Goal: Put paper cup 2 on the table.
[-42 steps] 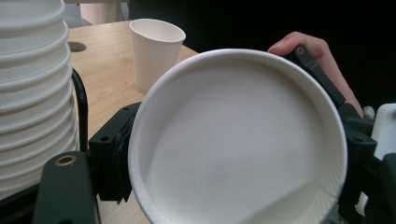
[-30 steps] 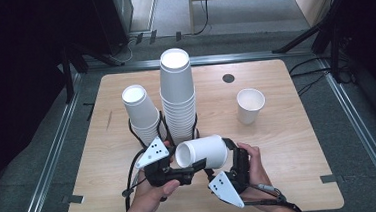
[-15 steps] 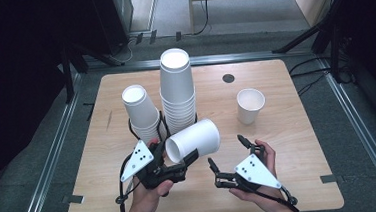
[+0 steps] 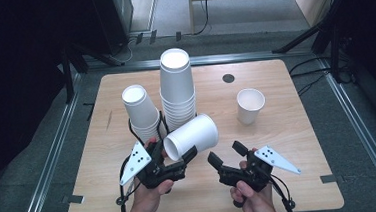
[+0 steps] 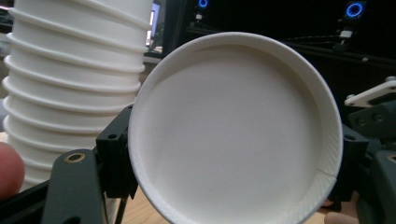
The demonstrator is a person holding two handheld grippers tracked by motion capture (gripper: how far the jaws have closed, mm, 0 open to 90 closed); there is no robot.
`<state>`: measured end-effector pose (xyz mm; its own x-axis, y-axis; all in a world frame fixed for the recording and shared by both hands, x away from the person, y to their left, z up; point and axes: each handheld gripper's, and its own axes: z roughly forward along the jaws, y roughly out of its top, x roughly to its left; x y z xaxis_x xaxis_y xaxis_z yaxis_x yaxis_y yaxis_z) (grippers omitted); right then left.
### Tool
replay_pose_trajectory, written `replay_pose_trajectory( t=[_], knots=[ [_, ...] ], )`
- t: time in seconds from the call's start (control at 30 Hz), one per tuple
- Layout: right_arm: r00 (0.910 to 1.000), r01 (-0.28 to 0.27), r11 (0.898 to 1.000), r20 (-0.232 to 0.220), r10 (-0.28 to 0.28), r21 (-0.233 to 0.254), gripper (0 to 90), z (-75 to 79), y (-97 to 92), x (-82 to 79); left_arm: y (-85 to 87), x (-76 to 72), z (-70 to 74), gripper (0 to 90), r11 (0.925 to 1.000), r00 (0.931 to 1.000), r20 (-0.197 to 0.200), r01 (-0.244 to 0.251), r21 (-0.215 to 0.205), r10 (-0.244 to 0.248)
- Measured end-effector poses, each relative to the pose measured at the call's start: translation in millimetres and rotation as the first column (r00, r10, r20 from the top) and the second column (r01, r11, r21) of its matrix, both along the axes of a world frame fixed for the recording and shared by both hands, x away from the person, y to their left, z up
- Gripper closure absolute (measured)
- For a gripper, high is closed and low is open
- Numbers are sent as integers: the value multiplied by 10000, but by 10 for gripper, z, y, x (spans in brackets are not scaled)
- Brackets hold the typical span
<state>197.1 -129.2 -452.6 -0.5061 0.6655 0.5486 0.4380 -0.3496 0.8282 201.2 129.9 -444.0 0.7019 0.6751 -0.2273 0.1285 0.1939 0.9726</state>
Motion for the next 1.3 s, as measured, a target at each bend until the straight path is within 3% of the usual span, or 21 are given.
replay_pose_trajectory(
  t=[0.07,0.1,0.2,0.3,0.43,0.6,0.77,0.93,1.07,1.2,1.3],
  knots=[
    [9981,75,9981,-612,-37,614,0,18,-14,12,-18,1,-15,239,9998,9997,179,-147,-126,149],
    [9946,163,9945,-1039,-54,1035,0,28,-26,22,-24,0,-18,238,9997,9996,180,-209,-135,211],
    [9842,564,9830,-1750,-254,1745,0,45,-61,51,-56,5,-34,238,9993,9990,278,-347,-112,350],
    [9668,691,9621,-2556,6,2636,0,52,-101,101,-84,6,-52,238,9991,9984,416,-378,-170,385],
    [9381,835,9241,-3421,533,3728,0,49,-98,144,-125,0,-71,238,9994,9983,484,-321,-105,326],
    [9119,1209,8867,-4029,784,4462,0,67,-49,150,-183,-3,-107,238,9996,9983,507,-275,-36,276],
    [8674,1936,8432,-4891,917,5015,0,71,-21,156,-209,-4,-129,238,9995,9976,620,-316,-32,318],
    [8311,2370,7987,-5411,1281,5531,0,74,20,175,-238,-3,-153,237,9995,9976,622,-316,13,315],
    [8088,2544,7737,-5662,1587,5802,0,66,66,189,-270,-13,-162,238,9996,9975,653,-263,77,258],
    [7932,2789,7486,-5837,1736,6015,0,46,95,223,-300,-26,-169,237,9996,9975,683,-187,190,173],
    [7858,2871,7408,-5916,1804,6073,0,22,124,255,-315,-27,-175,238,9996,9979,640,-151,256,134]
  ],
)
